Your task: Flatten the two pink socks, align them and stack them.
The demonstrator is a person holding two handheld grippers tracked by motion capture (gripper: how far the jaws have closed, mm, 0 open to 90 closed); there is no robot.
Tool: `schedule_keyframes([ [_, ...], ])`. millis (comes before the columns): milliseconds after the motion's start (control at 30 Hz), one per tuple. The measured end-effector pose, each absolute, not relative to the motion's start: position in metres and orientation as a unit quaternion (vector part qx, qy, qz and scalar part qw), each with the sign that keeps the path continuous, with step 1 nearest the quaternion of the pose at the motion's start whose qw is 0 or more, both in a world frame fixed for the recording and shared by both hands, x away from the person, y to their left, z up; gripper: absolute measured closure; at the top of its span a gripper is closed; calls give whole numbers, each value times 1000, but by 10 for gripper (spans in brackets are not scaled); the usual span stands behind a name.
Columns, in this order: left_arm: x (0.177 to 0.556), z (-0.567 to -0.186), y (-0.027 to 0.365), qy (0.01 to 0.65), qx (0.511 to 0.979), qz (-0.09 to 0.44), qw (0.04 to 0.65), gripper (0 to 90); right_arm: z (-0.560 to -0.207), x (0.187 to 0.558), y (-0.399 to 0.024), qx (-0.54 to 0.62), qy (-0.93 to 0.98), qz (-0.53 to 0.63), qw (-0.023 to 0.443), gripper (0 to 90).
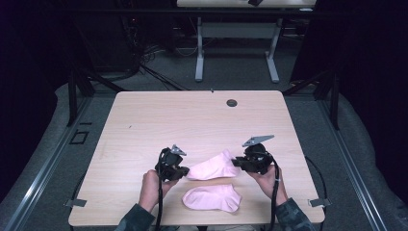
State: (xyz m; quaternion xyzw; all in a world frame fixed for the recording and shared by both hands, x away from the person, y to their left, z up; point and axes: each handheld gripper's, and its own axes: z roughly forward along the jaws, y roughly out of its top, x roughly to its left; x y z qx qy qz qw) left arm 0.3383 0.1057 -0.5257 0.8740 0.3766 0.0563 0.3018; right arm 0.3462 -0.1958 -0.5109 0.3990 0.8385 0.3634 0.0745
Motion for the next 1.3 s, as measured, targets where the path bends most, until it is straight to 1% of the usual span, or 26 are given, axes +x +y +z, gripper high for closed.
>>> schedule_keyframes([
  [200,316,-517,109,351,886,39,301,899,-500,316,-200,392,842,365,57,814],
  [300,308,-519,111,341,891,26,299,899,-503,301,-201,394,847,354,45,813],
  [367,303,-523,112,338,893,19,295,899,-510,290,-202,399,848,349,24,813],
  [433,301,-524,112,338,894,19,294,899,-512,288,-201,398,850,344,23,812],
  [500,298,-528,112,336,895,18,293,899,-523,281,-199,400,852,338,10,811],
  [667,294,-538,111,331,900,16,283,896,-539,277,-199,405,856,322,-4,804],
  [700,294,-540,111,331,900,17,283,894,-542,277,-199,406,857,318,-7,796],
  [733,293,-541,111,332,900,19,282,880,-547,277,-199,410,856,315,-10,749],
  [767,293,-542,111,334,899,21,284,880,-547,277,-199,410,856,315,-10,749],
  [800,294,-541,112,335,898,25,284,847,-548,278,-200,410,857,313,-8,724],
  [867,294,-540,114,340,895,32,288,717,-548,278,-202,410,856,314,-3,640],
  [900,294,-538,116,341,892,34,295,667,-548,278,-203,412,854,319,-2,618],
  [933,294,-537,118,343,890,37,298,591,-547,278,-206,413,852,321,-1,602],
  [967,294,-536,119,347,887,42,301,475,-545,279,-209,413,850,327,5,528],
  [1000,294,-536,121,351,884,47,305,475,-545,279,-209,413,850,327,5,528],
  [1067,294,-534,126,358,878,58,313,362,-543,279,-213,416,847,330,23,464],
  [1100,293,-533,129,363,873,68,318,328,-542,279,-215,415,845,335,32,428],
  [1133,293,-532,133,367,869,71,323,296,-541,279,-217,417,843,337,43,387],
  [1167,293,-532,136,373,865,79,325,236,-540,279,-221,421,838,340,65,302],
  [1200,293,-532,138,376,863,84,326,236,-540,279,-221,421,838,340,65,302],
  [1233,293,-533,143,384,859,92,327,215,-540,280,-223,422,838,339,77,271],
  [1267,293,-533,144,386,857,95,329,185,-540,280,-226,426,833,342,87,218],
  [1300,292,-534,149,391,854,101,330,173,-540,280,-228,425,834,340,91,188],
])
